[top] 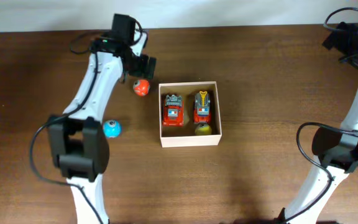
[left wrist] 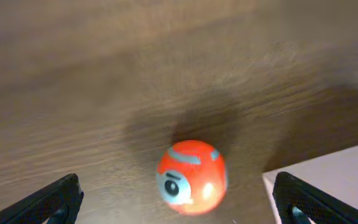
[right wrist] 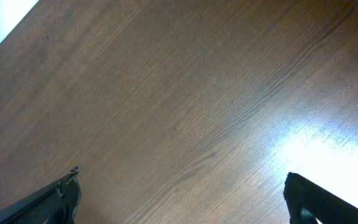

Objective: Pack container
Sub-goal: 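Move the left gripper to the red ball and grasp it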

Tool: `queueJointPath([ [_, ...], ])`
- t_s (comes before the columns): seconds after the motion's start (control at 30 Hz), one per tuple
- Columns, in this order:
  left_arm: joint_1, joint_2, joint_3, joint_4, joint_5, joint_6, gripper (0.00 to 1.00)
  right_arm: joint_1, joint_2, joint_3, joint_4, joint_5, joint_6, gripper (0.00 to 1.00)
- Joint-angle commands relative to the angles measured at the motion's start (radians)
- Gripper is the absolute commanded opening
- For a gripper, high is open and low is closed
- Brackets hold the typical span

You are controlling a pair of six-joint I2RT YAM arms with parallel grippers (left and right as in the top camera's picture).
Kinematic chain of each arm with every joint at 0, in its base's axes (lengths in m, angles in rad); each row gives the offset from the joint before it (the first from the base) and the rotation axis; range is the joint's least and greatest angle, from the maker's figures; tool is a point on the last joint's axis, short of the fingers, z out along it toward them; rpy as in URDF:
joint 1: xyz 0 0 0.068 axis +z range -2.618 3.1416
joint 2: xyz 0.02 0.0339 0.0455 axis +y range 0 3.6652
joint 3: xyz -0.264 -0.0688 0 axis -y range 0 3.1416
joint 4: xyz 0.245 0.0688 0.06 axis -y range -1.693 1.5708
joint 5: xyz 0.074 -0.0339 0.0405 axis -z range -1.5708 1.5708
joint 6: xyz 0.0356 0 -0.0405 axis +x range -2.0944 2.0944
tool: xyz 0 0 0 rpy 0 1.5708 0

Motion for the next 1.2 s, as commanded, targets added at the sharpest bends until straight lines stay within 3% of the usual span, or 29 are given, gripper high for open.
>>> queueJointPath([
  [0.0, 0.004, 0.054, 0.013, -0.001, 0.002, -0.011, 1.0, 0.003, -0.015, 0.008, -0.006, 0.016, 0.004, 0.99],
  [0.37, 0.003, 0.116, 0.013, -0.044, 0.012, -0.01, 0.96, 0.003, -0.015, 0.008, -0.006, 0.016, 0.005, 0.99],
  [0.57, 0.003, 0.153, 0.012, -0.058, 0.027, -0.011, 0.89, 0.003, -0.015, 0.008, -0.006, 0.016, 0.005, 0.99],
  [0.6, 0.003, 0.158, 0.012, -0.058, 0.027, -0.011, 0.83, 0.003, -0.015, 0.008, -0.006, 0.016, 0.005, 0.99],
  [0.67, 0.003, 0.16, 0.012, -0.057, 0.027, -0.01, 0.81, 0.003, -0.015, 0.008, -0.006, 0.016, 0.004, 0.99],
  [0.77, 0.003, 0.16, 0.012, -0.058, 0.027, -0.01, 0.7, 0.003, -0.015, 0.008, -0.006, 0.016, 0.004, 0.99],
  [0.83, 0.003, 0.16, 0.012, -0.057, 0.027, -0.01, 0.59, 0.003, -0.015, 0.008, -0.006, 0.016, 0.005, 0.99],
  [1.0, 0.003, 0.159, 0.013, -0.056, 0.027, -0.011, 0.46, 0.003, -0.015, 0.008, -0.006, 0.016, 0.004, 0.99],
  [1.17, 0.003, 0.159, 0.02, -0.063, 0.027, -0.01, 0.46, 0.003, -0.015, 0.008, -0.006, 0.016, 0.005, 0.99],
])
